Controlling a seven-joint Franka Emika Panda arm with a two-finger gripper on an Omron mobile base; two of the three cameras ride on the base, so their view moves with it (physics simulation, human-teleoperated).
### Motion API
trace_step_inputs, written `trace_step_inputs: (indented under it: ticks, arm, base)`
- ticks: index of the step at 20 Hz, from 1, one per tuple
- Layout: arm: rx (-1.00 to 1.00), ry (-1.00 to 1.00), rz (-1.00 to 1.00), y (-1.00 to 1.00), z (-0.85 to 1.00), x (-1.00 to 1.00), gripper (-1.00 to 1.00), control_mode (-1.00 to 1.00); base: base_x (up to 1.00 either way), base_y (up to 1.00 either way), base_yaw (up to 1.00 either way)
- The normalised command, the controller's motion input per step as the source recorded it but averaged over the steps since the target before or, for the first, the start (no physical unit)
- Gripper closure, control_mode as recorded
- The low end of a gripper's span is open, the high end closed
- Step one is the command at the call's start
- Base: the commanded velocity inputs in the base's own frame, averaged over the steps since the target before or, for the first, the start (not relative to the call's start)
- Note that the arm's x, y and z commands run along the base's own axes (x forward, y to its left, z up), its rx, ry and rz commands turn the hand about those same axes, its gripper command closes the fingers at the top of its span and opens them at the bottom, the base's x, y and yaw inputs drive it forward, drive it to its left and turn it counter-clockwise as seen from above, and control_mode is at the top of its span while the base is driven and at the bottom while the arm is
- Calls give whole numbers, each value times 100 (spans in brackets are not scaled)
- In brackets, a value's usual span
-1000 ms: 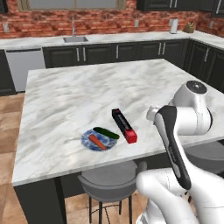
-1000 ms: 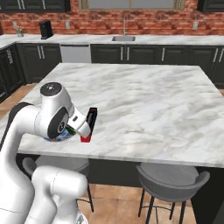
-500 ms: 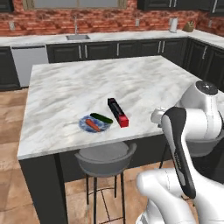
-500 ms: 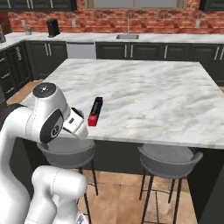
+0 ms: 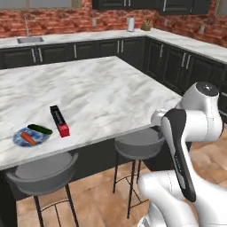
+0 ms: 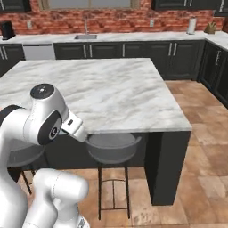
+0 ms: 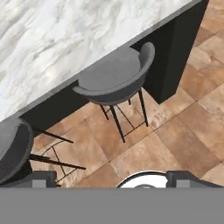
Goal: Retrieve the tupperware and aluminum foil from the cabinet and place them on the dining counter near the plate with carrot and cucumber to prepare for storing leftovers.
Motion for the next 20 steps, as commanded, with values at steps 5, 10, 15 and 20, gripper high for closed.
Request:
trace_step_inputs:
  ticks: [5,10,15,20]
  arm:
    - [0,0,0,0,0,0,-100,100]
    - [0,0,0,0,0,0,-100,100]
    - [0,0,0,0,0,0,-100,100]
    - [0,0,0,0,0,0,-100,100]
  base:
    - [0,-100,-31]
    - [16,-100,-20]
    - [58,-100,-2]
    - [77,-100,3]
